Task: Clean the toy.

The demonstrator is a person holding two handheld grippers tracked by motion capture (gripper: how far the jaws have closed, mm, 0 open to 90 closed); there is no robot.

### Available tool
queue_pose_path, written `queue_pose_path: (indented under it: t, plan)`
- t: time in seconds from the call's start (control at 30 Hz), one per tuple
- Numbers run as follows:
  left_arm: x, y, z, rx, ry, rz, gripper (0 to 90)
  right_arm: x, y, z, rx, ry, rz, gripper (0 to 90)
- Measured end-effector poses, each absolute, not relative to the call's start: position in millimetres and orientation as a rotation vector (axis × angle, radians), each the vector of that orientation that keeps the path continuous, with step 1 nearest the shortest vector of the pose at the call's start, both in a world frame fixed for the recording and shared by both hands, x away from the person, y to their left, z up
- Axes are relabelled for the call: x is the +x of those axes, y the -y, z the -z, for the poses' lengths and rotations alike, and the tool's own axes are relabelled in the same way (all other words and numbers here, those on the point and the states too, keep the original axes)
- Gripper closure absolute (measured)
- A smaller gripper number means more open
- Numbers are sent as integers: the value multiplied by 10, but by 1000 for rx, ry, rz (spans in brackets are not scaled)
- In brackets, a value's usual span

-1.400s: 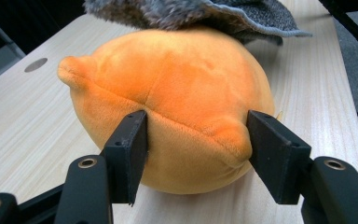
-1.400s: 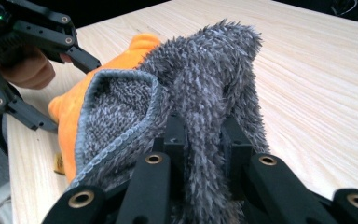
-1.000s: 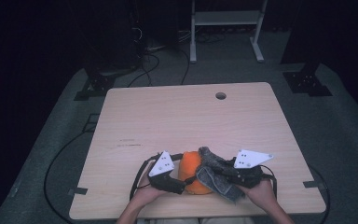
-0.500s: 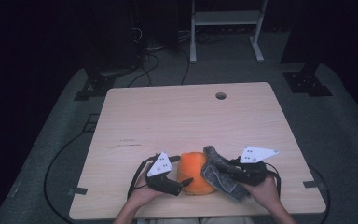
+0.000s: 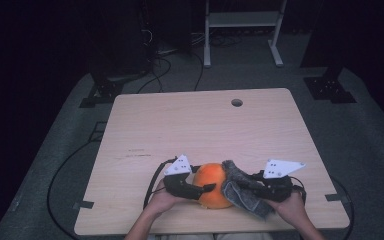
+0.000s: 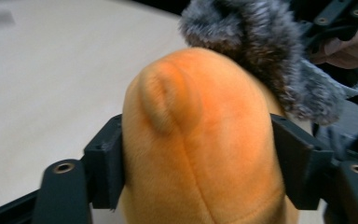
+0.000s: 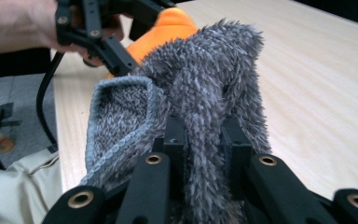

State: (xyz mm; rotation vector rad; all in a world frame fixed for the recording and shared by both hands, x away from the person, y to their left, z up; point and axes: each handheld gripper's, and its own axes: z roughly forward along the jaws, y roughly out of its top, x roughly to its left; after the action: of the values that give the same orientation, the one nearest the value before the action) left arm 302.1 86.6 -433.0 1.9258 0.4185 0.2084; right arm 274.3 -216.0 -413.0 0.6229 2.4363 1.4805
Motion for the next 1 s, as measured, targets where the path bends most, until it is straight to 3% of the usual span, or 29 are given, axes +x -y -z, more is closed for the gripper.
queue_pose_path:
  t: [0.13,0.3,0.47,0.53,0.6,0.67,0.77,1.0]
  plan:
    - [3102,-730,4274,1918,-352,-296,301,2771,2234,3971,633,-2358,-1482,753]
    - [3199,-575,4319,1961,-299,-318,283,3074,2309,3987,778,-2289,-1519,752]
    - [3218,-699,4344,1956,-408,-224,100,3136,2212,4176,839,-2352,-1554,752]
    - [3176,-767,4286,1910,-429,-196,89,3040,2120,4145,781,-2377,-1543,752]
    - [3133,-784,4246,1923,-430,-198,93,2948,2033,4116,713,-2395,-1550,752]
    - [3082,-765,4257,2007,-410,-240,177,2866,1977,4096,665,-2399,-1532,752]
    - [3014,-796,4289,2007,-397,-265,248,2848,2046,4109,655,-2411,-1515,752]
    - [2934,-843,4339,1990,-381,-291,280,2978,2444,4351,870,-2459,-1433,751]
